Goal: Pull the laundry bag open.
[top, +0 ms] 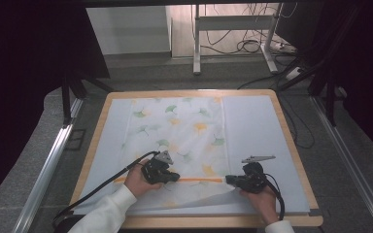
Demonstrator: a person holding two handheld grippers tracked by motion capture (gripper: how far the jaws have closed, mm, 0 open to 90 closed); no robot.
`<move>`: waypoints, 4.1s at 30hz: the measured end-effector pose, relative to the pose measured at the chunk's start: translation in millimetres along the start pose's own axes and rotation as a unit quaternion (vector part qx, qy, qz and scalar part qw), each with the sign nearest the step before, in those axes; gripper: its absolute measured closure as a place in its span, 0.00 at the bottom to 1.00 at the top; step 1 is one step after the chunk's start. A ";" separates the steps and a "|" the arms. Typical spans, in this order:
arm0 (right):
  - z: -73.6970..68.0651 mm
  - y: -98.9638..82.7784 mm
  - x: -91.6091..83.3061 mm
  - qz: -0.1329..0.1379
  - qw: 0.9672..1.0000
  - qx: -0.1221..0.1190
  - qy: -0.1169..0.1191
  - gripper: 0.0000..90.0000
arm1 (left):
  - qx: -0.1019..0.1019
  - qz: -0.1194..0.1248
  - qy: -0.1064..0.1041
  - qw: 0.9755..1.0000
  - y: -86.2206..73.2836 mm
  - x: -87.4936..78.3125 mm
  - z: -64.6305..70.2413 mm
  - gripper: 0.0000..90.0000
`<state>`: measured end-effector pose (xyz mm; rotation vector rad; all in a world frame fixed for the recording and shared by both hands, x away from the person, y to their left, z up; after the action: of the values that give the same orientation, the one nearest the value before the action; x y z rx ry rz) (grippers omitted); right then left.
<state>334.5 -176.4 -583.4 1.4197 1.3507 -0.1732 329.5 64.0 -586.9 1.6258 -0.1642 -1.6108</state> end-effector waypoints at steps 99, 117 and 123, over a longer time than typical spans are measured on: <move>-1.1 -0.1 0.2 0.002 1.000 -0.008 -0.006 0.99 | -0.108 0.008 0.074 0.991 -111.9 -91.4 -54.9 1.00; -0.9 -0.2 0.1 0.001 1.000 -0.009 -0.006 0.99 | -0.130 0.015 0.084 0.988 -130.7 -106.4 -62.4 1.00; -1.1 -0.2 0.1 0.001 1.000 -0.010 -0.007 1.00 | -0.137 0.023 0.085 0.987 -137.3 -110.9 -63.1 1.00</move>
<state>333.8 -175.7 -583.2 1.4010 1.3355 -0.1685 305.3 249.7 -595.4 1.5232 0.1058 -1.3850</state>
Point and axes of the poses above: each handheld gripper's, and its own axes: x roughly forward along the jaws, y roughly out of its top, z roughly to its right, the point moved 8 cm from there along x, roughly forward along the jaws, and after that the axes turned 3 degrees about x, right-handed, at the moved point
